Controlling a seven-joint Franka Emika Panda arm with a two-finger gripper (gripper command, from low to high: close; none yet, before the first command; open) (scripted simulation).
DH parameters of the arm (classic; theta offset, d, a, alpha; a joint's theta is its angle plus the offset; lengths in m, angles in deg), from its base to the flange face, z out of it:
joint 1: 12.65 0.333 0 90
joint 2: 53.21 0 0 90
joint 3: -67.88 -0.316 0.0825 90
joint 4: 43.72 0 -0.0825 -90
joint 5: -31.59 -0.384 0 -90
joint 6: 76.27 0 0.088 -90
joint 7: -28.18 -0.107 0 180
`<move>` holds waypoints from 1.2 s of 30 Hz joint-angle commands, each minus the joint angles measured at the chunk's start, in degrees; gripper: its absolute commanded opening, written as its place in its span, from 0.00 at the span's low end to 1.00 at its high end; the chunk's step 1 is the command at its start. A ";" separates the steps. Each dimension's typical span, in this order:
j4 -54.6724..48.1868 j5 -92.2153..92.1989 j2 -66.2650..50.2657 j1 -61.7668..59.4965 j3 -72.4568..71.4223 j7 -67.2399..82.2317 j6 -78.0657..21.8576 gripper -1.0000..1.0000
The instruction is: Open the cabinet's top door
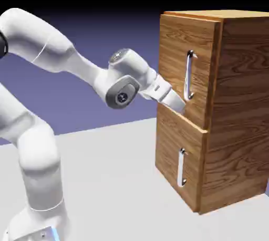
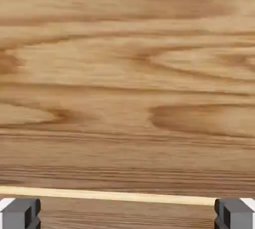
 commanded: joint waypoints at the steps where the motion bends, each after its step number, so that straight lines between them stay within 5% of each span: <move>1: -0.06 1.64 0.05 1.10 -0.15 -1.90 -0.76 0.50; 36: -6.07 88.85 17.79 17.71 26.14 -68.80 -1.68 0.50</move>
